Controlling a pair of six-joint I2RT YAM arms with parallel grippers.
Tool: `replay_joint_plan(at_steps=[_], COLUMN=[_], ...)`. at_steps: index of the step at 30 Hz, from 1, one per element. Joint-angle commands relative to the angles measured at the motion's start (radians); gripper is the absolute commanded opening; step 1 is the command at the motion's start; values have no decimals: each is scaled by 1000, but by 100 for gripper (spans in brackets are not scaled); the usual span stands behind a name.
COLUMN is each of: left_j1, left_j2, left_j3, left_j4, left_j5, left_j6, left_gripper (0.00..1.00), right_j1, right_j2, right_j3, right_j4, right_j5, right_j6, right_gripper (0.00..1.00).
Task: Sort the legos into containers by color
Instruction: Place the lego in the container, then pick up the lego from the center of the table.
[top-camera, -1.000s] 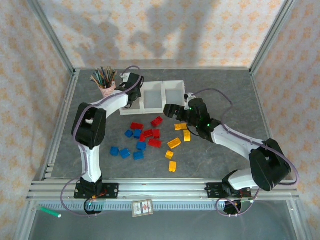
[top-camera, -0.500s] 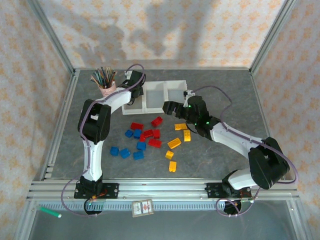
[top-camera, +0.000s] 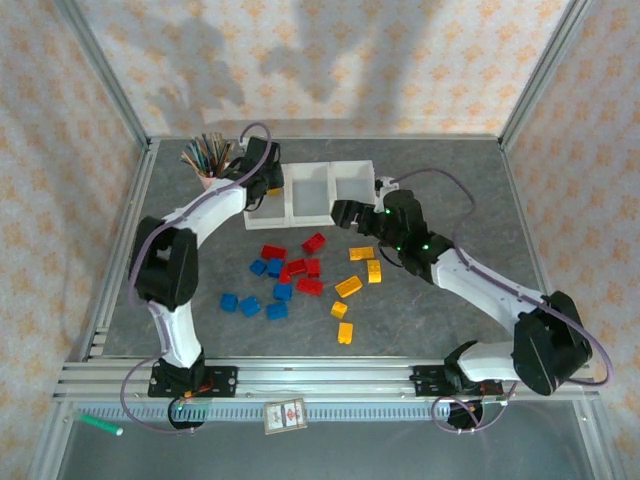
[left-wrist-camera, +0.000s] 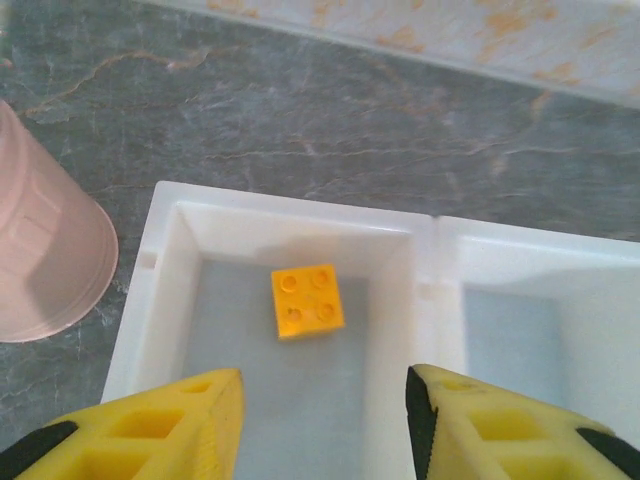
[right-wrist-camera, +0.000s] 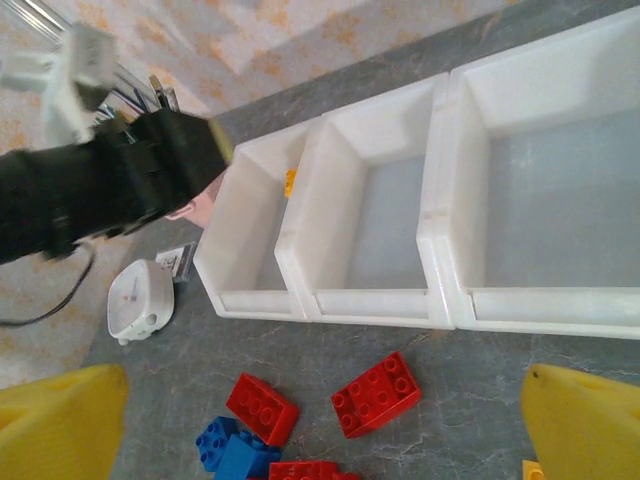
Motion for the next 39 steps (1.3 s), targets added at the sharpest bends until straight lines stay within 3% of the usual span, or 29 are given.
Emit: replay_joint_plan(at_steps=[1, 11, 20, 26, 39], left_j1=[-23, -288, -500, -545, -552], left_j2=[-105, -351, -236, -97, 169], left_j3=[-115, -355, -325, -231, -57], left_j4=[23, 43, 73, 36, -50], left_j5=[108, 89, 136, 131, 72], left_j6=[-33, -12, 52, 108, 318], left_gripper=[50, 53, 56, 58, 66], right_j1=[-31, -152, -168, -168, -169], right_j2=[-61, -209, -309, -390, -430], right_j3=[-35, -170, -275, -314, -324], right_j4=[-96, -310, -396, -461, -450], right_j5=[31, -17, 6, 71, 56], right_j6=[-4, 25, 121, 168, 172], right_gripper=[100, 100, 100, 100, 100])
